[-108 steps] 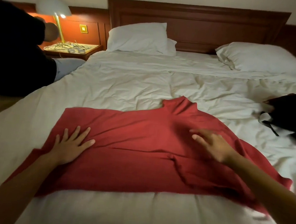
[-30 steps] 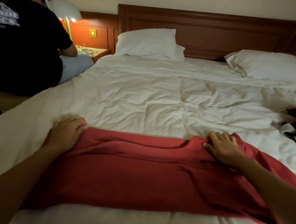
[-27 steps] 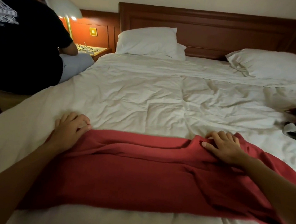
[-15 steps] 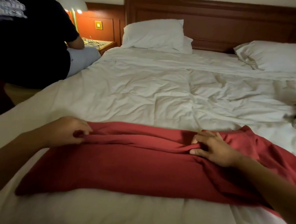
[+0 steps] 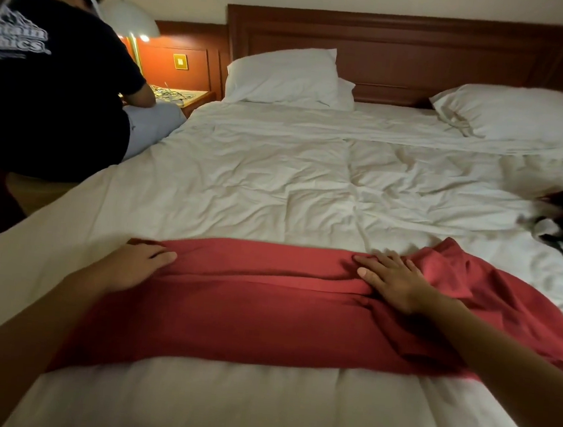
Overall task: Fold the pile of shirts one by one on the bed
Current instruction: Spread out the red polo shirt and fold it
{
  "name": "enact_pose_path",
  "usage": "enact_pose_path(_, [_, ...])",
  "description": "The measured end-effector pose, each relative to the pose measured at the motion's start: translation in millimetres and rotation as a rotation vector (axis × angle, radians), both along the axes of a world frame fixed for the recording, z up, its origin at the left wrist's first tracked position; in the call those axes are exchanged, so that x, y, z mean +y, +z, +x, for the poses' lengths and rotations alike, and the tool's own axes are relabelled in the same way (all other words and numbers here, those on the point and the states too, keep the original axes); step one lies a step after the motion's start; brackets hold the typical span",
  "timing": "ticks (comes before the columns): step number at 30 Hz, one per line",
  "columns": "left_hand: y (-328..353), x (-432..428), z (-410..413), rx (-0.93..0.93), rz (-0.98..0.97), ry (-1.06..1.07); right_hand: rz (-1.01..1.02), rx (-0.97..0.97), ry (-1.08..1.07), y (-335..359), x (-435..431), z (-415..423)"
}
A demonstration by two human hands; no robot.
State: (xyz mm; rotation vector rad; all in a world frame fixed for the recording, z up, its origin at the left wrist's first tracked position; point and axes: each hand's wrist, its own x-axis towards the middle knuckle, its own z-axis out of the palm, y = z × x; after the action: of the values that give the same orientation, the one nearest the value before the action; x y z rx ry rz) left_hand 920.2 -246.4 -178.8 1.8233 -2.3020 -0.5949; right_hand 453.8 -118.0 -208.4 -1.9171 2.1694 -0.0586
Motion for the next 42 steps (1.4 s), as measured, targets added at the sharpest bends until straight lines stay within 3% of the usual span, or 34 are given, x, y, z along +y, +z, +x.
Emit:
enact_pose_path(3, [-23,-5,-10,-0.297,0.248,0.01,0.087,0.061,-0.062,-12,-3,-12])
enact_pose_path(6, [-35,-11,-9,-0.353,0.239,-0.001,0.052,0.073,-0.102,-17,-3,-18])
enact_pose_path(8, [-39,-10,-5,-0.295,0.173,0.021,0.016,0.085,-0.121,-21,-2,-21])
enact_pose_path(13, [-46,10,2,-0.174,-0.254,0.302,0.031,0.121,-0.202,-18,1,-17])
enact_pose_path(17, [-39,17,0,-0.245,-0.281,0.332,-0.161,0.01,-0.101,-8,12,49])
enact_pose_path(20, [-32,21,10,-0.17,-0.256,0.36,-0.204,-0.025,0.088,-9,19,127])
enact_pose_path(25, [-17,35,24,-0.055,-0.154,0.313,-0.136,-0.019,0.038,-20,13,192])
enact_pose_path(29, [-13,45,29,0.281,-0.092,0.221,-0.136,-0.07,0.065,-20,17,187])
enact_pose_path(33, [-5,50,31,0.678,-0.044,0.323,-0.143,0.006,0.058,-15,22,167])
enact_pose_path(39, [32,54,-2,0.671,-0.032,0.278,-0.012,-0.007,0.062,-3,24,148])
enact_pose_path(42, [63,62,-50,0.586,-0.048,0.168,-0.118,-0.072,0.07,18,31,127])
